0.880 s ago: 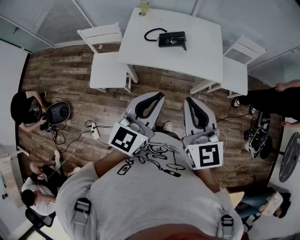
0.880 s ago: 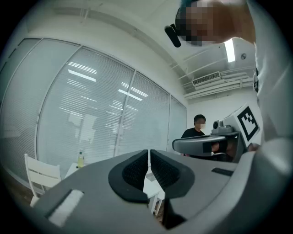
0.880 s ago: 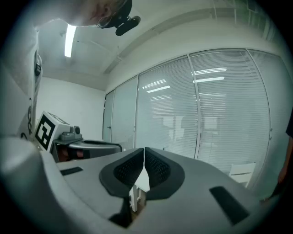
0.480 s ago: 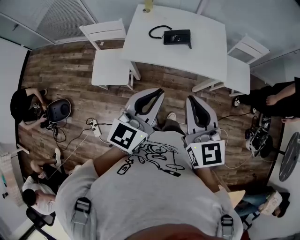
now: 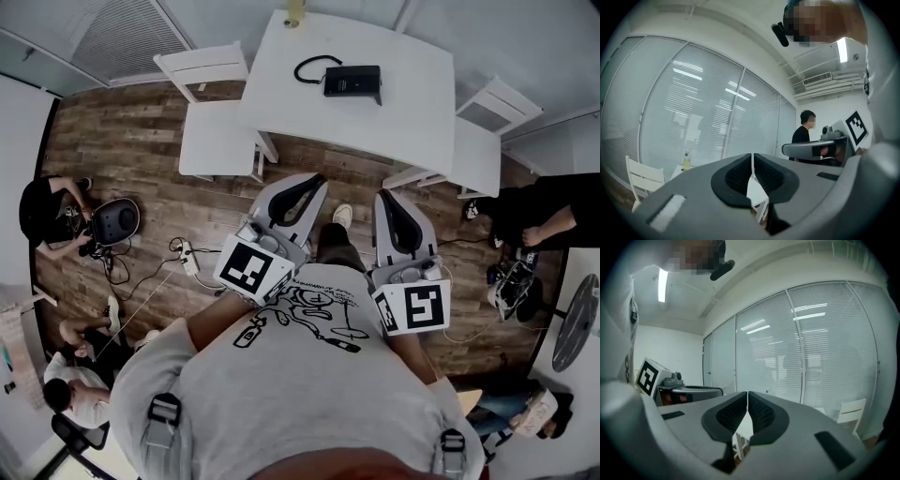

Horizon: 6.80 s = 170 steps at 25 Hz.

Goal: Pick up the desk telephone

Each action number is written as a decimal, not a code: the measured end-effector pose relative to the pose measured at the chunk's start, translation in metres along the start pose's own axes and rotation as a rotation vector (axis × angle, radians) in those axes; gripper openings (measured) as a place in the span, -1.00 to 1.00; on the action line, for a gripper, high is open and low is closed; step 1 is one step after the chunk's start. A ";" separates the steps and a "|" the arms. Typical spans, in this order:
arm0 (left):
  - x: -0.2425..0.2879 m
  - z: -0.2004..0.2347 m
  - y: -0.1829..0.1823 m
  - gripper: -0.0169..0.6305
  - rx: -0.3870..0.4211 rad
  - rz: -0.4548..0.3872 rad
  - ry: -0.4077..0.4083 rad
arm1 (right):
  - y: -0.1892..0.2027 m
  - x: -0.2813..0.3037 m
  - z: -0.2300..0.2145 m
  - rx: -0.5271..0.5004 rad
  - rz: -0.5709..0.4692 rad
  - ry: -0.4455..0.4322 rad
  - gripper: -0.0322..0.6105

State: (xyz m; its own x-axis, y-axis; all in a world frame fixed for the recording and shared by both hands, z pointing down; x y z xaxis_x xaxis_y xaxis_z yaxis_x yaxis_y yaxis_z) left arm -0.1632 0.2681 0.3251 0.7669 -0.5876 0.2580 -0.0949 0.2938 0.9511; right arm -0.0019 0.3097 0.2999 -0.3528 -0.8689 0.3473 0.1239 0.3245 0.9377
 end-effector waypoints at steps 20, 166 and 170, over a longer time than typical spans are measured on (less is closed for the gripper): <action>0.201 0.020 -0.057 -0.89 -0.016 0.003 -0.063 | -0.025 0.083 -0.200 -0.006 0.011 -0.054 -0.87; 0.390 0.314 0.064 -0.11 -0.604 0.576 0.075 | 0.076 0.403 -0.311 0.536 0.598 -0.299 -0.27; 0.377 0.307 0.034 -0.11 -0.602 0.542 0.083 | 0.041 0.390 -0.308 0.513 0.548 -0.308 -0.27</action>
State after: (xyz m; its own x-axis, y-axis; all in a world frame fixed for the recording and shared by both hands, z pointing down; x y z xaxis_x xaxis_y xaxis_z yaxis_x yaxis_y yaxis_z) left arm -0.0726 -0.1748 0.5070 0.7591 -0.1971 0.6205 -0.1266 0.8902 0.4376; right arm 0.1517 -0.1313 0.4765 -0.6140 -0.4190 0.6689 -0.0609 0.8701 0.4892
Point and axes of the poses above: the fingertips, and each gripper's own axes: x forward along the fingers, z to its left, y out of its underside, the point moved 7 cm from there along -x, backward along the fingers, and after that the axes turned 12 degrees about z, right-handed, at the moved point
